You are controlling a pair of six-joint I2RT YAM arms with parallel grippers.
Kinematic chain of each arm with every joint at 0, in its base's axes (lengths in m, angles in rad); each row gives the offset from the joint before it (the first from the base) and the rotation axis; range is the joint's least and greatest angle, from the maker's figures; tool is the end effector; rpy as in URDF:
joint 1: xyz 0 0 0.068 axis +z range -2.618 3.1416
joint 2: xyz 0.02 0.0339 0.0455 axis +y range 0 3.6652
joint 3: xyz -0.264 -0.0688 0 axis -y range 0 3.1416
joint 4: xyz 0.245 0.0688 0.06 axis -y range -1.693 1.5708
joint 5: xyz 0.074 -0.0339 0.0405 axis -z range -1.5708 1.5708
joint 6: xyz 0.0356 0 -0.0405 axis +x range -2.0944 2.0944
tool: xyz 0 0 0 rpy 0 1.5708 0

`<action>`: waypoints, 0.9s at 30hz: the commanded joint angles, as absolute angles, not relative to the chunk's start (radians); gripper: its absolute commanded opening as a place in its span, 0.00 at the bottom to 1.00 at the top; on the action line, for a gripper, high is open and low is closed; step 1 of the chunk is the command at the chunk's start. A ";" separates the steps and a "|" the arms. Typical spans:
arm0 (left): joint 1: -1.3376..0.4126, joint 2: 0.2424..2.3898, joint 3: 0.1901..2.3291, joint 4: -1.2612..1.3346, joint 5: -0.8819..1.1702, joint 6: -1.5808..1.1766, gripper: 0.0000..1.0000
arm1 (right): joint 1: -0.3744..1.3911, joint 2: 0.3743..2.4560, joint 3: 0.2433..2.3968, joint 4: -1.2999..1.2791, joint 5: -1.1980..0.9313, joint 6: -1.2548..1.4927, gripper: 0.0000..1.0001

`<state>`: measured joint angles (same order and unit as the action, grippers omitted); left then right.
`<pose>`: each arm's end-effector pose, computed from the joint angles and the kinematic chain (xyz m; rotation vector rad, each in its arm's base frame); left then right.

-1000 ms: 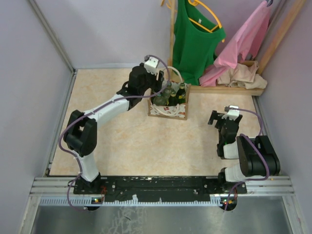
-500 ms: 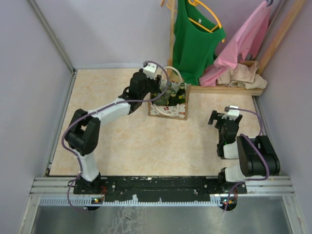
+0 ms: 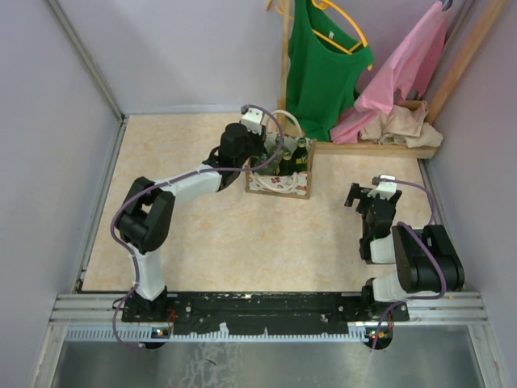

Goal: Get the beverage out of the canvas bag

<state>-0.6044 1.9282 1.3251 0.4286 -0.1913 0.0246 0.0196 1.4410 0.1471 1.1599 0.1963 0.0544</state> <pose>0.3786 -0.2533 0.2524 0.4058 1.7013 -0.2579 0.2186 -0.0027 0.1415 0.1756 1.6944 -0.1121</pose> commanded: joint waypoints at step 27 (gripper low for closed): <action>-0.605 1.698 1.565 0.456 -0.138 0.127 0.00 | 0.029 1.443 0.181 1.215 0.202 0.043 0.99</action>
<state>-0.6048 1.8793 1.4399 0.2726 -0.1452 0.0807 0.0196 1.4410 0.1471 1.1599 0.1963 0.0544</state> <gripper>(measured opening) 0.398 0.990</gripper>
